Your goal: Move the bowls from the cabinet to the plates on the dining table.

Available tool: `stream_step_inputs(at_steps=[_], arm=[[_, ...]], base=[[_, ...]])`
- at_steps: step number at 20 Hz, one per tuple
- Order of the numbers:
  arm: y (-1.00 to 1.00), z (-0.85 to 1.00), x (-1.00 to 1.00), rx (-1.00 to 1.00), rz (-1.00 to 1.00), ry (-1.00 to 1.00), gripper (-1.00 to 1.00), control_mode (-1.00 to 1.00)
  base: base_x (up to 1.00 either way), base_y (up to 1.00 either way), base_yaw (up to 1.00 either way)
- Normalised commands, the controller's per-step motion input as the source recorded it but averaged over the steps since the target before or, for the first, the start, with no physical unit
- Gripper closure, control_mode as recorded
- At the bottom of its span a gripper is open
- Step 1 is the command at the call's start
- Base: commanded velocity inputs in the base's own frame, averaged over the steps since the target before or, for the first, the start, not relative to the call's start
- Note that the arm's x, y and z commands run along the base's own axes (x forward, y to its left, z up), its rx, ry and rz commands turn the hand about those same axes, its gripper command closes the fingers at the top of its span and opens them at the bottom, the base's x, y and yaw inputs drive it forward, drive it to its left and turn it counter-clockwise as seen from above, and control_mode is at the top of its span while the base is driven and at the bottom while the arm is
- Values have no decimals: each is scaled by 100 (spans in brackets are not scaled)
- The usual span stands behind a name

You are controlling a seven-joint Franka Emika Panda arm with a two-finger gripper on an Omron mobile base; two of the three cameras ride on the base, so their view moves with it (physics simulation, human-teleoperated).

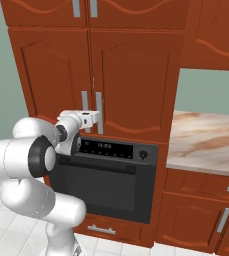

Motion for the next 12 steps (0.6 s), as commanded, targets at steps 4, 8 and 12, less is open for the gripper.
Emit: stream_step_inputs(at_steps=[4,8,12], arm=[[0,0,0,0,0,0,100,-100],[0,2,-3,0,-1,1,100,-100],[0,5,-3,-1,-4,13,100,-100]], base=[[0,0,0],[0,0,0],[0,0,0]])
